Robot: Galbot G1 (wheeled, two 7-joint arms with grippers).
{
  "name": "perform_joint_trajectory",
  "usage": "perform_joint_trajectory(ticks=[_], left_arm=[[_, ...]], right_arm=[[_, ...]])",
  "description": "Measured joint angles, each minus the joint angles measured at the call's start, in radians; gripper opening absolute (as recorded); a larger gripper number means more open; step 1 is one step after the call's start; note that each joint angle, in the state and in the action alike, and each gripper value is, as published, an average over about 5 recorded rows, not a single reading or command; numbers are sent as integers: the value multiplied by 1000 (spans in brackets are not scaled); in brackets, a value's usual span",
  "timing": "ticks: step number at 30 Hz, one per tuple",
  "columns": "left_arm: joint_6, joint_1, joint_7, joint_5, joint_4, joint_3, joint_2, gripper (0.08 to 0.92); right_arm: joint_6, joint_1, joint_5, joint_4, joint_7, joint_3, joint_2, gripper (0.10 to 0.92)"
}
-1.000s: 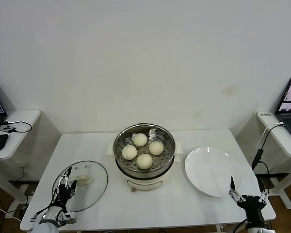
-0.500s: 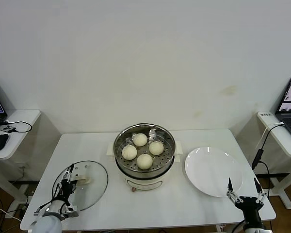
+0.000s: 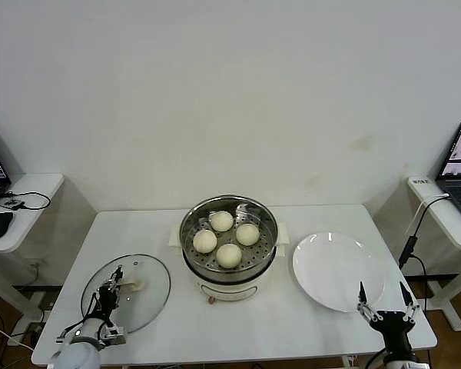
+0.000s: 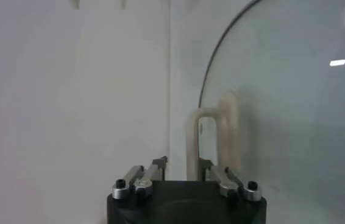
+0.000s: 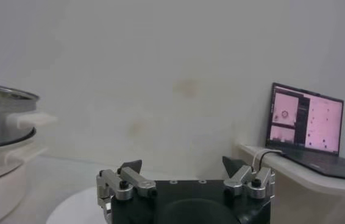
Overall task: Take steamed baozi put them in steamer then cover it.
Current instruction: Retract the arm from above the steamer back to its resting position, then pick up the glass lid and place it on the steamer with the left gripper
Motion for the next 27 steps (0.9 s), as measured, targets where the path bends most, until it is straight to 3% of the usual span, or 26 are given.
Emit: perform_joint_trajectory(ticks=[4,14,27], left_arm=[[-13,9,-28,-7,-10,-13,4,157],[-26,63,-76,-44,-104,-89,34,149],[31,84,13,-155,-326,-164,148,149]], right_arm=[[2,0,-3,0,-3,-1,-1,823],[3,-4,-15,1,-11,-14,-3,823],[10,-11,-39,-2,-15,-43,0,823]])
